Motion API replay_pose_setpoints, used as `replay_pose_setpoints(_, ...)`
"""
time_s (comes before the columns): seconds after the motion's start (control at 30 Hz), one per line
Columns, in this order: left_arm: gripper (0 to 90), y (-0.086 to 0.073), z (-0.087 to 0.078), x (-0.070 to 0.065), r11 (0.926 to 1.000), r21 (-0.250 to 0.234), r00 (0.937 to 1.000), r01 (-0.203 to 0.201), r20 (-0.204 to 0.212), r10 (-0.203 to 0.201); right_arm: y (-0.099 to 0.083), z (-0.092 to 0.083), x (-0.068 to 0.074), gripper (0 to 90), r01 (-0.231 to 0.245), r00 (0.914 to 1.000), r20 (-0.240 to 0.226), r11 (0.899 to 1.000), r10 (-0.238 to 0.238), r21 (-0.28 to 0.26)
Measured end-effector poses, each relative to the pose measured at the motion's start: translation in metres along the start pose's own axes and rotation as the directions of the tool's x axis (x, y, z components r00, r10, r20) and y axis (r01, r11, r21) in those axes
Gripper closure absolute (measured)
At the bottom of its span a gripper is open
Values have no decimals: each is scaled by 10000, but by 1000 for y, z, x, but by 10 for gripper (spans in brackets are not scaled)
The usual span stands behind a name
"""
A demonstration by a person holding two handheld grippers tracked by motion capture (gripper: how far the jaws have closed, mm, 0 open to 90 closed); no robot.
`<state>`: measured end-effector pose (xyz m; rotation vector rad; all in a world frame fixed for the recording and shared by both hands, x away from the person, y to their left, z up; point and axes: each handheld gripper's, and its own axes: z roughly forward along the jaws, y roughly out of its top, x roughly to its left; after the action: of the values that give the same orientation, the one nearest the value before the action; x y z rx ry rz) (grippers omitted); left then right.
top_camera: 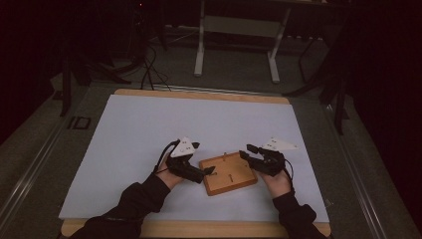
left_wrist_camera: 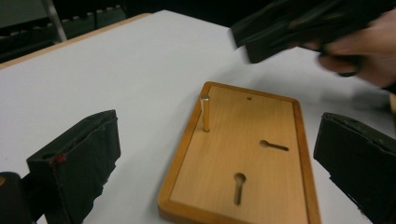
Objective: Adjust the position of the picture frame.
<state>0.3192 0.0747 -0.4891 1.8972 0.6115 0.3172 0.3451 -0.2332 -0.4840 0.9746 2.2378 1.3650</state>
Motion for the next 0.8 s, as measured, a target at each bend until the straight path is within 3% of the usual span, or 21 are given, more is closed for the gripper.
replay_pose_setpoints(0.1, 11, -5, -10, -4, 9998, -212, 9998, 50, -195, -54, 0, 16, -7, 731, 149, 9997, 167, 9989, -156, 447)
replay_pose_setpoints(0.13, 11, -7, -13, -5, 9995, -315, 9997, 34, -250, -42, -1, 26, -11, 783, 337, 9984, 430, 9962, -373, 805)
replay_pose_setpoints(0.3, 11, -14, -17, -10, 9994, -318, 9991, -114, -416, 101, -3, 42, -19, 894, 487, 9965, 607, 9898, -573, 1339)
replay_pose_setpoints(0.57, 11, -24, -16, -10, 9991, -429, 9988, 29, -491, -50, -3, 68, -32, 900, 205, 9972, 657, 9761, -355, 2163)
replay_pose_setpoints(0.8, 11, -28, -16, -7, 9986, -497, 9985, 179, -509, -204, -4, 74, -32, 900, 185, 9968, 699, 9653, -379, 2605)
